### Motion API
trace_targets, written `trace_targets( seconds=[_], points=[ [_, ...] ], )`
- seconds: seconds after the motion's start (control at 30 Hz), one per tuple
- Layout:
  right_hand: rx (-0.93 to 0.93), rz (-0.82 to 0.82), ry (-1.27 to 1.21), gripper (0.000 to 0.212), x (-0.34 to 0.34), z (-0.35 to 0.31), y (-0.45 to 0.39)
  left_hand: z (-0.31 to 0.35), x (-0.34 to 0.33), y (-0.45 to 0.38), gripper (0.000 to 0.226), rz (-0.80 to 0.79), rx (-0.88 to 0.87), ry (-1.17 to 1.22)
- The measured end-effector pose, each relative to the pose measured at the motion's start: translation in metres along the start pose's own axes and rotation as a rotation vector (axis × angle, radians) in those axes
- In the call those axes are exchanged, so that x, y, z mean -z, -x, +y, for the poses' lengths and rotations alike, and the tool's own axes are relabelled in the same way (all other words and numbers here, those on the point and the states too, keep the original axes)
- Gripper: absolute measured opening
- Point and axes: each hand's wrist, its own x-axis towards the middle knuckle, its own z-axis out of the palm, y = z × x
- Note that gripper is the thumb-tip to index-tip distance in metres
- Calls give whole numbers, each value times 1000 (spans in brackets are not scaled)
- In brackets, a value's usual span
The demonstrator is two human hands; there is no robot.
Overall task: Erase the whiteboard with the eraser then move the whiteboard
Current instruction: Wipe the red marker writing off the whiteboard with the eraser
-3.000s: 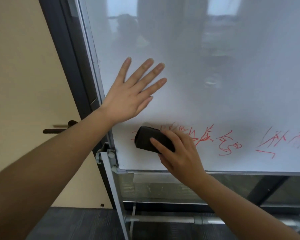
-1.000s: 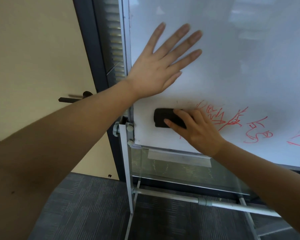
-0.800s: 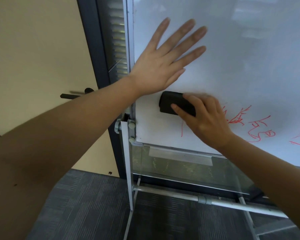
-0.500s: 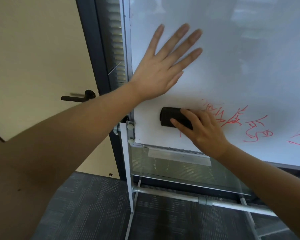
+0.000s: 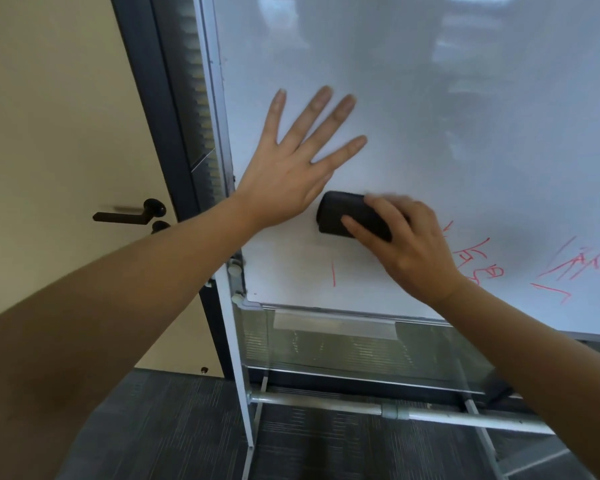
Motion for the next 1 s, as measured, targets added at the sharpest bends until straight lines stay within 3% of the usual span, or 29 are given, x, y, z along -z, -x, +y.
trace_targets(
  seconds=[0.13,0.4,0.6,0.7,0.83,1.0],
  points=[
    [-100,45,-11,44,-8,-9,4,0,0,1,54,-8,9,-10],
    [-38,3,-66,40,-18,-38,31,2,3,0,53,-13,15,-10],
    [155,-187,-114,42,-20,-45,59,4,2,1,53,-6,31,-11],
    [240,-203,-97,43,-16,-33,52,3,2,2,54,-1,33,-10],
    [74,-57,-96,33,-4,-5,20,3,2,1,56,-19,33,-16],
    [-114,57,-55,43,2,11,3,4,2,1,55,-10,23,-31]
  ],
)
